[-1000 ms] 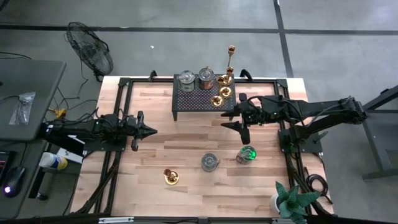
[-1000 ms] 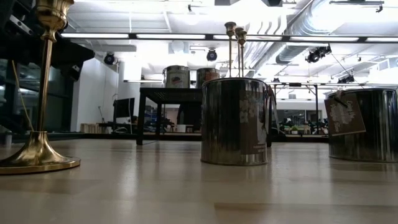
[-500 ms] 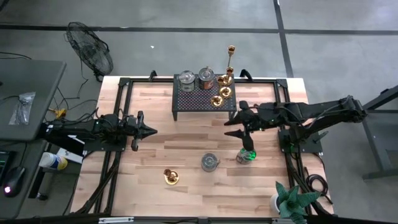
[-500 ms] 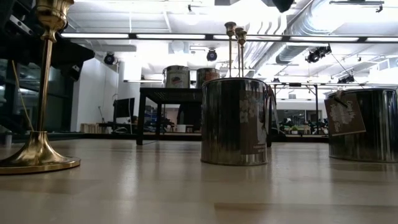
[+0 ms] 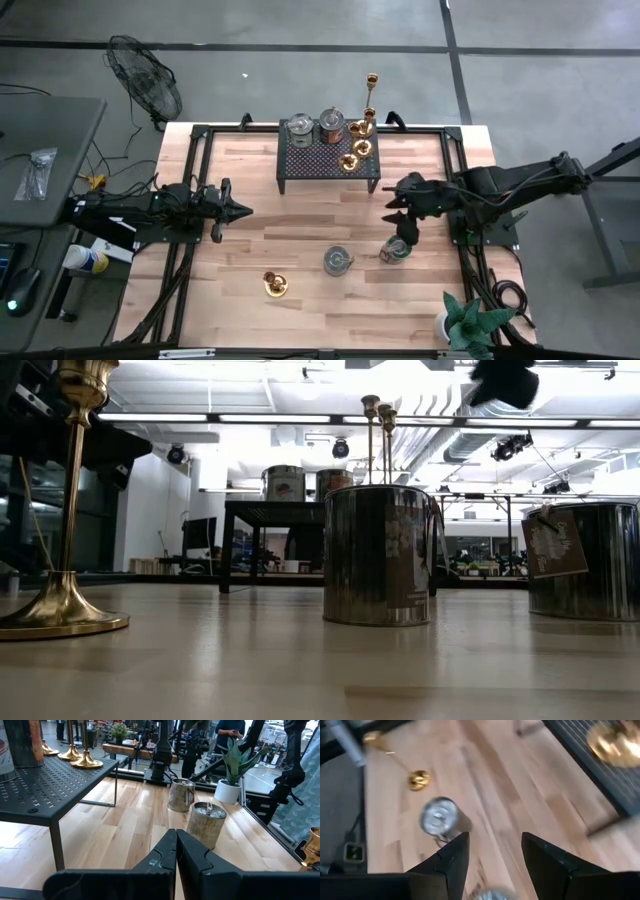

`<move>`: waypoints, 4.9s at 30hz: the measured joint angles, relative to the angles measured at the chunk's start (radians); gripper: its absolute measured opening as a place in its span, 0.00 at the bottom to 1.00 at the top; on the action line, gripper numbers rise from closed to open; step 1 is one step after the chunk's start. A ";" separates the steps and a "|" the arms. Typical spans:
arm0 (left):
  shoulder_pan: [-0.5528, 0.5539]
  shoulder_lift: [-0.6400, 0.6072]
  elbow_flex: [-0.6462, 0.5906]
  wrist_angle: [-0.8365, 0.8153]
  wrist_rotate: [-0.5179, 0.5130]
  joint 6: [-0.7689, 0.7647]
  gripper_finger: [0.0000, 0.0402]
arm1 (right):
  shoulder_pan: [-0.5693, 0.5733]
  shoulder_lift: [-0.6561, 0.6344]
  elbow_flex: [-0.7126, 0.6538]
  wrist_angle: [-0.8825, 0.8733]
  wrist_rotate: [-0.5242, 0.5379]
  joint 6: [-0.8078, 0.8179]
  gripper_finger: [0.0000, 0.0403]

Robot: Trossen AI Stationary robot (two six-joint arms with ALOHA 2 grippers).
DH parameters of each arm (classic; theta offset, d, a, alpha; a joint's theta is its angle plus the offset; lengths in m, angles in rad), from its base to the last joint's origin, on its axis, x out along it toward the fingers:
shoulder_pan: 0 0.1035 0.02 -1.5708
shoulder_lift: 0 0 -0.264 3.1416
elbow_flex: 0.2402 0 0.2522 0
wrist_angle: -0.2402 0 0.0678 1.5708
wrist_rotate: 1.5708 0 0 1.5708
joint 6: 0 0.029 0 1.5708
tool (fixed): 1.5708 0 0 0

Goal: Pick & Place candle stick holders
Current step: Move the brown scented candle to the middle of the table, then move the brown scented candle to the left of the table

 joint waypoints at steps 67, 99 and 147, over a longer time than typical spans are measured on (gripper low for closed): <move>0.000 0.000 0.000 0.000 0.000 0.000 0.00 | 0.205 0.234 -0.414 0.181 -0.148 0.079 0.78; 0.000 0.000 0.000 0.000 0.000 0.000 0.00 | -0.053 0.538 -0.335 0.880 -0.148 -0.304 0.78; 0.000 0.000 0.000 0.000 0.000 0.000 0.00 | -0.134 0.680 0.086 0.407 -0.175 -0.408 0.78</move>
